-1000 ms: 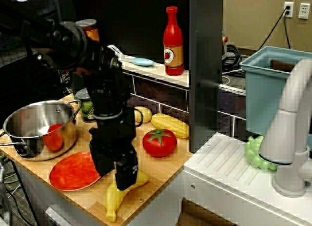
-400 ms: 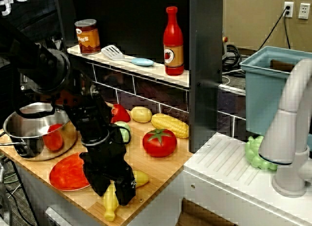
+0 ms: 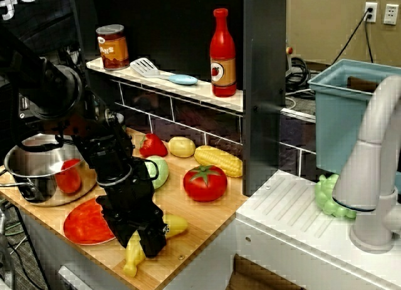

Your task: Put banana on plate

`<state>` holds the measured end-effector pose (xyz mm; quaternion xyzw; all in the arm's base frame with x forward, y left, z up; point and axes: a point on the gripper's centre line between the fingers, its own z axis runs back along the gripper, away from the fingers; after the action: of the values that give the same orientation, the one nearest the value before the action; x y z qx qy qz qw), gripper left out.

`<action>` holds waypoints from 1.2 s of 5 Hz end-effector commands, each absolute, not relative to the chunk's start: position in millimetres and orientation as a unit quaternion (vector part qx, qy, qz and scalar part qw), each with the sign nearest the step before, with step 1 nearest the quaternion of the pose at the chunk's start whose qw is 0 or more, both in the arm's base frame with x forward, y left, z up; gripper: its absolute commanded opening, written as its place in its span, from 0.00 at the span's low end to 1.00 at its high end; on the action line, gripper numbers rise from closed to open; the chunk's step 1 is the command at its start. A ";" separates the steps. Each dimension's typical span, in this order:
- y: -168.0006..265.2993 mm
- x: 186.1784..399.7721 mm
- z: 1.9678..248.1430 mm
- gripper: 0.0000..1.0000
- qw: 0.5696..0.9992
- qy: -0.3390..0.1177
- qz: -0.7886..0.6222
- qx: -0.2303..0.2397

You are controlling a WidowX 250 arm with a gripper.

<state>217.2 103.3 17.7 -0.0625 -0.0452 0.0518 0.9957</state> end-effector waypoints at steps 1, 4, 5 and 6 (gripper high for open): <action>107.8 227.6 83.1 0.00 0.996 -0.014 0.017 -0.089; 158.7 235.8 117.2 0.00 0.993 0.021 0.027 -0.115; 159.0 235.6 110.2 0.00 0.993 0.029 0.021 -0.110; 157.6 227.1 97.2 0.00 0.995 0.035 0.007 -0.089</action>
<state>226.4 156.4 85.3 -0.1047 0.0537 0.0121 0.9930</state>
